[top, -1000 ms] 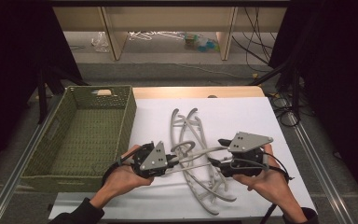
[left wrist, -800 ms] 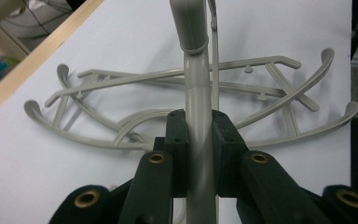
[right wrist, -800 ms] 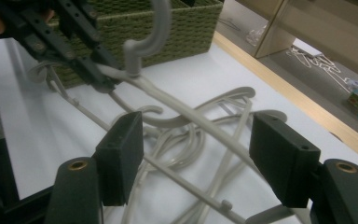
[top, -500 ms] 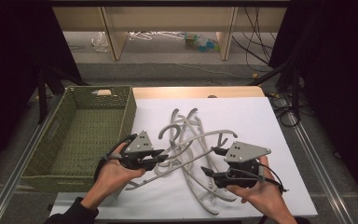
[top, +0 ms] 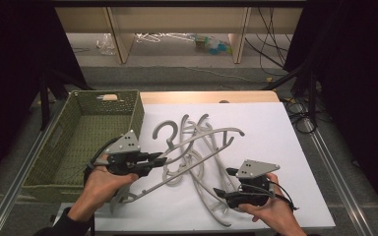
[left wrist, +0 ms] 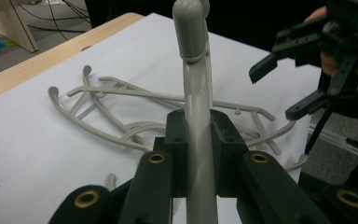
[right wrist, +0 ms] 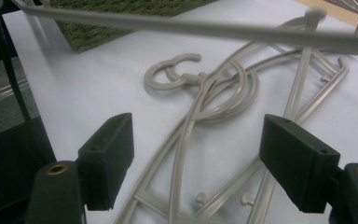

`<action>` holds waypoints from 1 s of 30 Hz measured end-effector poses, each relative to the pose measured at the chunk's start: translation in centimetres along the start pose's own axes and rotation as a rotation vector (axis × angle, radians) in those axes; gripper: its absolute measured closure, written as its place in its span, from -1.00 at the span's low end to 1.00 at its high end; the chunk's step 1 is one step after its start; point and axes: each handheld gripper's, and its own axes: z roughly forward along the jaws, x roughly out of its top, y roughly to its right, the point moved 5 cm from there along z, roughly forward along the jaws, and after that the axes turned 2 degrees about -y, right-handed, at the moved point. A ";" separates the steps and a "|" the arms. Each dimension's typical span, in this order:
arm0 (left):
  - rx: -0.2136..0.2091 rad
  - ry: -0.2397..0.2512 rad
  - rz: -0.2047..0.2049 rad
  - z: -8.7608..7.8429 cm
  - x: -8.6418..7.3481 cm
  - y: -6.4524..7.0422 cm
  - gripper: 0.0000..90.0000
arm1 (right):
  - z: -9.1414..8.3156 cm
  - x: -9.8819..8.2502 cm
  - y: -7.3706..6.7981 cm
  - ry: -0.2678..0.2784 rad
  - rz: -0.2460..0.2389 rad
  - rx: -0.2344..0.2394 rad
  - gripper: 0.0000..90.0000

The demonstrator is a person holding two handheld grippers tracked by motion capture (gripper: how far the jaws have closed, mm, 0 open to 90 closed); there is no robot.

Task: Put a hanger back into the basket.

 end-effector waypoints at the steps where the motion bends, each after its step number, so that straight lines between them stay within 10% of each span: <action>1: -0.003 0.013 -0.013 -0.3 0.2 -0.1 0.75 | 0.1 -0.1 0.0 -0.001 0.000 0.004 -0.44; 16: 0.016 0.119 -0.066 -4.7 3.1 -2.4 0.75 | 0.6 -0.6 0.0 -0.012 0.004 0.011 -0.47; 30: 0.281 0.106 -0.088 -10.7 3.8 -9.9 0.75 | 0.7 -0.7 0.0 -0.026 0.007 0.022 -0.46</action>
